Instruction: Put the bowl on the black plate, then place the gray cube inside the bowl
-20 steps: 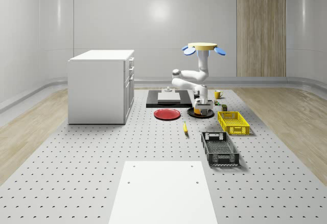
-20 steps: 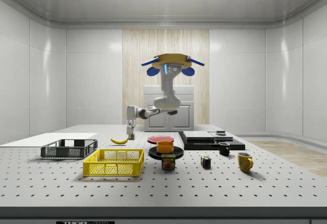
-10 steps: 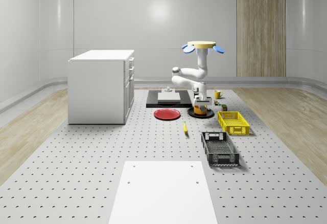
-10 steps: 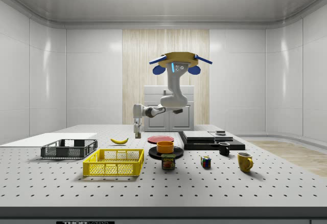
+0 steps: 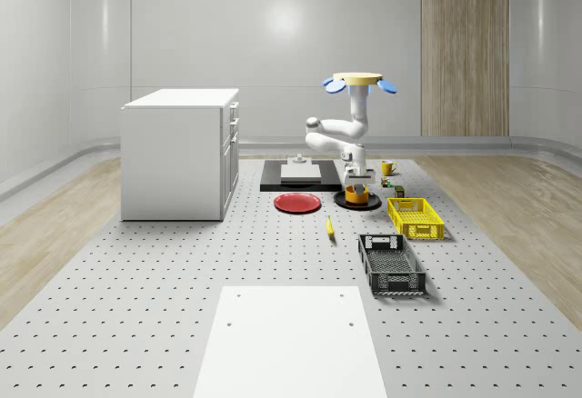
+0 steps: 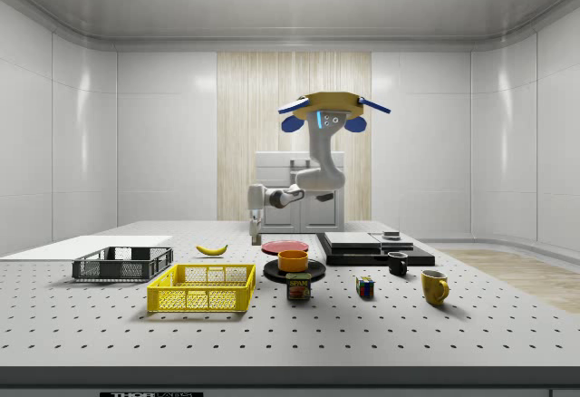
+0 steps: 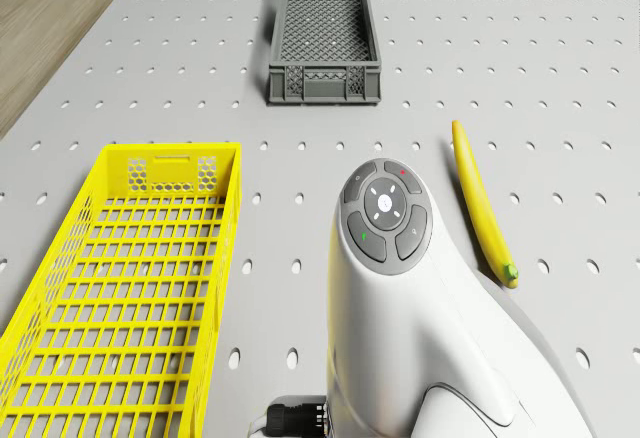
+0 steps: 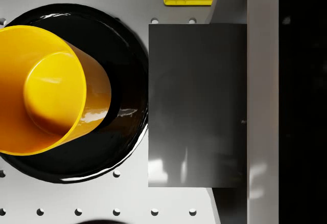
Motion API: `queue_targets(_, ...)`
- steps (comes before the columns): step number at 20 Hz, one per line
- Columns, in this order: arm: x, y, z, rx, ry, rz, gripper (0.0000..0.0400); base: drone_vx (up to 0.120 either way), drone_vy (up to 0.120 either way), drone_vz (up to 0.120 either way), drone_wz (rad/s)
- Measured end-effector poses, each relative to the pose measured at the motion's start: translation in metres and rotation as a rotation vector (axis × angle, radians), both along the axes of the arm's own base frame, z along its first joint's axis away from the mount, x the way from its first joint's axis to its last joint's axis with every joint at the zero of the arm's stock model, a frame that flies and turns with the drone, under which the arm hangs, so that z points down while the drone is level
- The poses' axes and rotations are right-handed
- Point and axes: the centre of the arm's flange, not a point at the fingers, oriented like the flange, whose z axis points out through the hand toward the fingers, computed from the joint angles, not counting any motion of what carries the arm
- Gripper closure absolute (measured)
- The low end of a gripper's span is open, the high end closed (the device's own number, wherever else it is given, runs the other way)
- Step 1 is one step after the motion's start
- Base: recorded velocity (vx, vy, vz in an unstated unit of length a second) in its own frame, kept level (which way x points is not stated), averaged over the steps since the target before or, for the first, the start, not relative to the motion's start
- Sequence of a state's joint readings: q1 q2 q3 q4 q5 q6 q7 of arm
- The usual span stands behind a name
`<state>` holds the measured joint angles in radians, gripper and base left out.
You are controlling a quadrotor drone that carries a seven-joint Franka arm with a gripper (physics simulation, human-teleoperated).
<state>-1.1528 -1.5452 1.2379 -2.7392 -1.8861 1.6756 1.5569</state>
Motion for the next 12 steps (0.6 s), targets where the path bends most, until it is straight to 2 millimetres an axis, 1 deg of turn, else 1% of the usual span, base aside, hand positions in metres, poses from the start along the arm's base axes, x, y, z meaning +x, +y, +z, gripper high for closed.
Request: queue_targets(12, 0.0000, 0.0000, 0.0000, 0.000, 0.000, 0.000, 0.0150, -0.120, 0.000, 0.000, 0.000)
